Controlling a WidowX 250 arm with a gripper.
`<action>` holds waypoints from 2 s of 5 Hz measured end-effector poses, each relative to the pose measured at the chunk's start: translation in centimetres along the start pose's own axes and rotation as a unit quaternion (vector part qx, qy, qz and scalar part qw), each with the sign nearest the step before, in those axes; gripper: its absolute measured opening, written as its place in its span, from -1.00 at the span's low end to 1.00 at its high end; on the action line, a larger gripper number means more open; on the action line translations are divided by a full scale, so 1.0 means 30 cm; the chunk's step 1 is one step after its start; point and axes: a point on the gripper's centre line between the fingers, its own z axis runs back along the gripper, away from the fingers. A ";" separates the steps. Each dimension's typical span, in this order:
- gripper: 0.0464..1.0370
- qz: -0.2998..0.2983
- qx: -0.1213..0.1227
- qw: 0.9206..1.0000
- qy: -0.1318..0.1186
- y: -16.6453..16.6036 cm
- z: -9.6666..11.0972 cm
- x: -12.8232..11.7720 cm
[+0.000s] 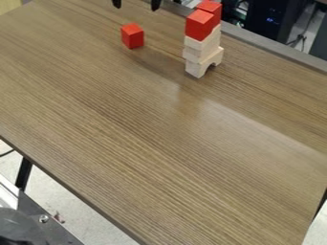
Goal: Put the red cube on top of the tower
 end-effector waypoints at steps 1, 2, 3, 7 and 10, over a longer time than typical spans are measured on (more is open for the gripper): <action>0.92 0.012 0.021 1.000 0.018 0.024 -0.079 -0.018; 0.92 0.024 0.024 0.999 0.022 0.038 -0.127 -0.025; 0.92 0.046 0.017 0.999 0.007 0.044 -0.152 -0.011; 0.30 0.075 0.039 0.996 0.023 0.049 -0.241 0.001; 0.07 0.015 -0.105 0.992 -0.069 -0.021 0.054 0.038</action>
